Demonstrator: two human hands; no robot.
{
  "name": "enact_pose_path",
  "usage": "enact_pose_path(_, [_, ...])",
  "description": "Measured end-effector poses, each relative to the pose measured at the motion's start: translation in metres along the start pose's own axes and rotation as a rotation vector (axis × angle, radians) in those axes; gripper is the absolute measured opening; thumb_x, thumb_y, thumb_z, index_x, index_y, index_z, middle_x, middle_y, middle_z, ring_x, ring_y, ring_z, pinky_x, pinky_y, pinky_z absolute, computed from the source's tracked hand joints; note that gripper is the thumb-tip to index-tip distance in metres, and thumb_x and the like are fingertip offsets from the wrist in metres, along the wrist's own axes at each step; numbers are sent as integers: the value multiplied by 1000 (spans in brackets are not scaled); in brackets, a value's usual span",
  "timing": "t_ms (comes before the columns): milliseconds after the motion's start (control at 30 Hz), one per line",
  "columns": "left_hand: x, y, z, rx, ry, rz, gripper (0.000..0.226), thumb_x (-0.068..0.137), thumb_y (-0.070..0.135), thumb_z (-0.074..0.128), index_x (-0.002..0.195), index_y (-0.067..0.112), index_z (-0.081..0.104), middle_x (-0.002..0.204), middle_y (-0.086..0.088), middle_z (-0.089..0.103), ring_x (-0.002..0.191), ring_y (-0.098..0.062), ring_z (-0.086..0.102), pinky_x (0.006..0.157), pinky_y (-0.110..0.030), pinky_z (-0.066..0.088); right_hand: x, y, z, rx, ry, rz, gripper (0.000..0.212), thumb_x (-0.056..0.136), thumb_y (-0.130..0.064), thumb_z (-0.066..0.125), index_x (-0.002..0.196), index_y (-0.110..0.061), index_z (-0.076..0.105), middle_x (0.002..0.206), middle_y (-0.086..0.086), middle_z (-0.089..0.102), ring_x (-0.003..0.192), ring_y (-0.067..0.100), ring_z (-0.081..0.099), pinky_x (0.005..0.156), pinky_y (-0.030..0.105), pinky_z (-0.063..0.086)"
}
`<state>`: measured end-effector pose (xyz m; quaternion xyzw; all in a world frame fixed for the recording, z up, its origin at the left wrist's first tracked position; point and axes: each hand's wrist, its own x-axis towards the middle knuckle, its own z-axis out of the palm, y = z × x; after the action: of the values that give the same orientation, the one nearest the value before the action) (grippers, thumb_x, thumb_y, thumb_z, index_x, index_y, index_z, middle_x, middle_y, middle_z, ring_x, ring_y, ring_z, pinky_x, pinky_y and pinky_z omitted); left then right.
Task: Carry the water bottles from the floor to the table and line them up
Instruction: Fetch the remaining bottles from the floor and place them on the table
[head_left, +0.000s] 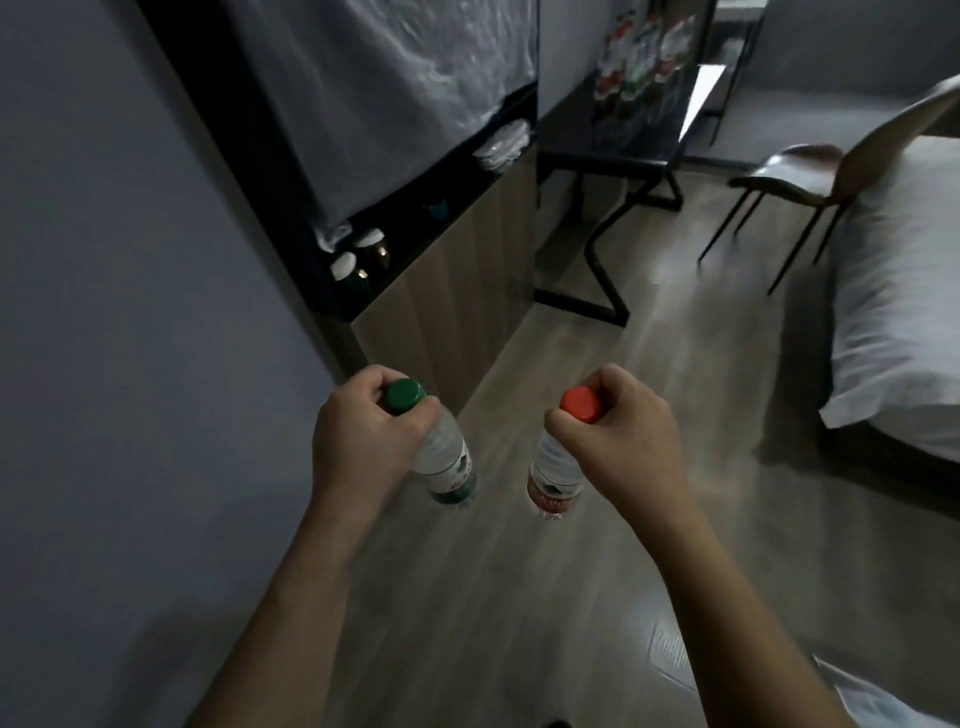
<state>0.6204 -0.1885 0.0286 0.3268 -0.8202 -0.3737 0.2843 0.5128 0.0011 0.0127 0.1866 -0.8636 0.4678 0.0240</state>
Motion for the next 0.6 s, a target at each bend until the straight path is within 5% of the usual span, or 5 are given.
enact_pose_path(600, [106,110,195,-193,-257,181,15,60,30,72,68,20,63,59,8,62,56,-8,55,60,-40,52,141,102,-92,-89,264,150,23,60,-43,64,65,-24,52,58,-6,55,56,9,53,47,28,42])
